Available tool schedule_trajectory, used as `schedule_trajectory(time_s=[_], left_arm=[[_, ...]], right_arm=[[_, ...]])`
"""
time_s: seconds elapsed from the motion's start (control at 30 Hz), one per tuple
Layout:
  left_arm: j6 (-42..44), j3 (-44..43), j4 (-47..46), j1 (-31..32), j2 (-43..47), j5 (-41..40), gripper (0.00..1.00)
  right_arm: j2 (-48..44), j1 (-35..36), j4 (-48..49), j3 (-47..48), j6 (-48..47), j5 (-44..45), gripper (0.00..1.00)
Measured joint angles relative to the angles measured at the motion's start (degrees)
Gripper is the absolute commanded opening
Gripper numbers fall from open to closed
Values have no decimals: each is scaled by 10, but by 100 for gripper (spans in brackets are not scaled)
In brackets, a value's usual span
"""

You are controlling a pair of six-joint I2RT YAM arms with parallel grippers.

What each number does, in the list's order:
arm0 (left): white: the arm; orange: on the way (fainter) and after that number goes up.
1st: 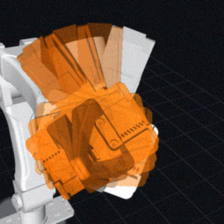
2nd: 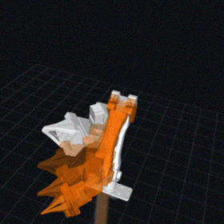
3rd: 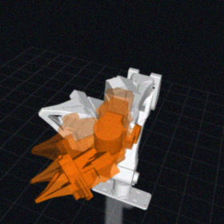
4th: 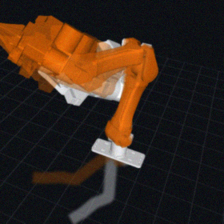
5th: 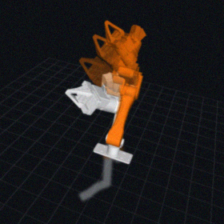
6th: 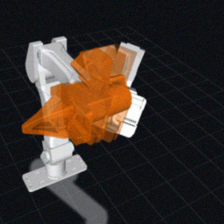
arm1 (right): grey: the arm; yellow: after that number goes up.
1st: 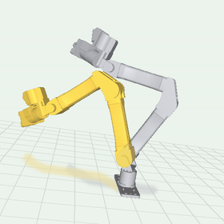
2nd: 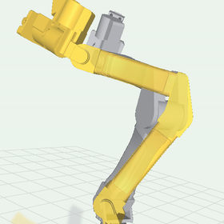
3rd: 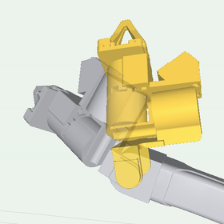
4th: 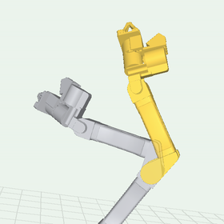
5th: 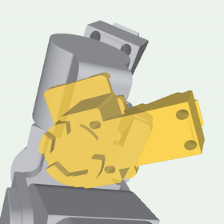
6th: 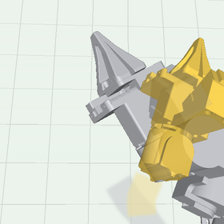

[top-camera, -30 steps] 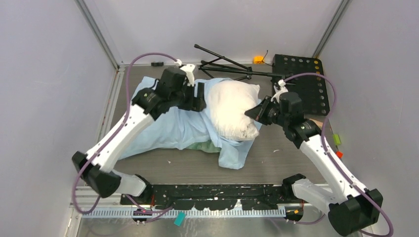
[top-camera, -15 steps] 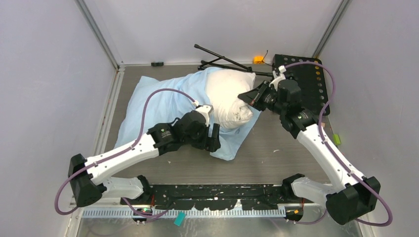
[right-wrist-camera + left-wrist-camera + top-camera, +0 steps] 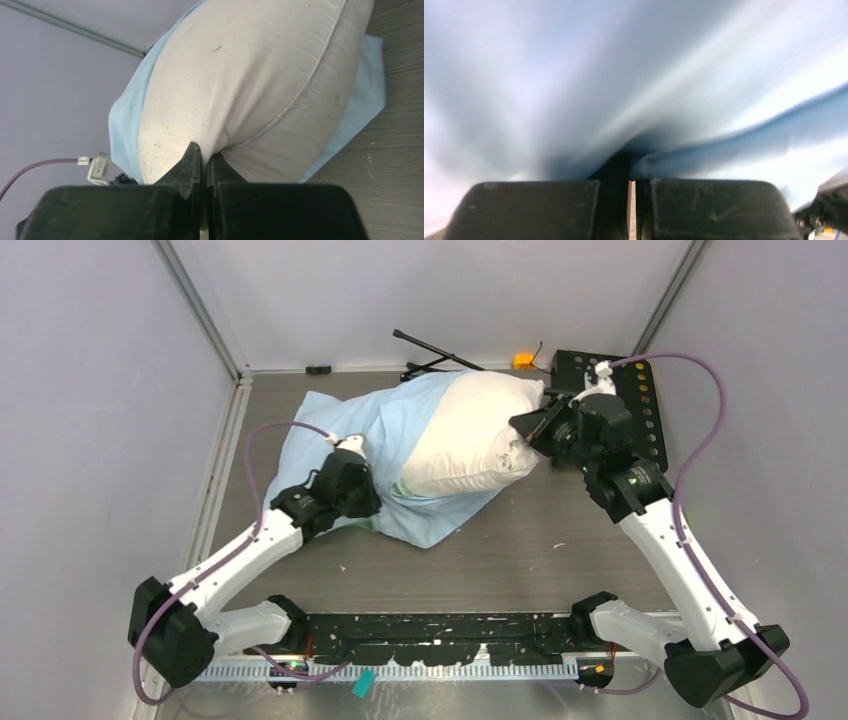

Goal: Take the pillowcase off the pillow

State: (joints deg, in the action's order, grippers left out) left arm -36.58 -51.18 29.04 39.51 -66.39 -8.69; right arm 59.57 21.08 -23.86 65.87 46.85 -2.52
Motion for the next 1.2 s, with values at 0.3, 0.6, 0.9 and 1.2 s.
schedule_trajectory(time_s=[0.3, 0.6, 0.9, 1.2], left_arm=[[16, 43, -10, -178, 140, 44, 0], [72, -216, 66, -193, 57, 32, 0], [113, -534, 163, -196, -156, 104, 0], [117, -580, 158, -221, -277, 184, 0]], right_arm=[[-33, -26, -98, 43, -76, 132, 0], [47, -44, -171, 103, -73, 132, 1], [59, -52, -173, 115, -70, 152, 8], [57, -70, -174, 83, -153, 126, 87]])
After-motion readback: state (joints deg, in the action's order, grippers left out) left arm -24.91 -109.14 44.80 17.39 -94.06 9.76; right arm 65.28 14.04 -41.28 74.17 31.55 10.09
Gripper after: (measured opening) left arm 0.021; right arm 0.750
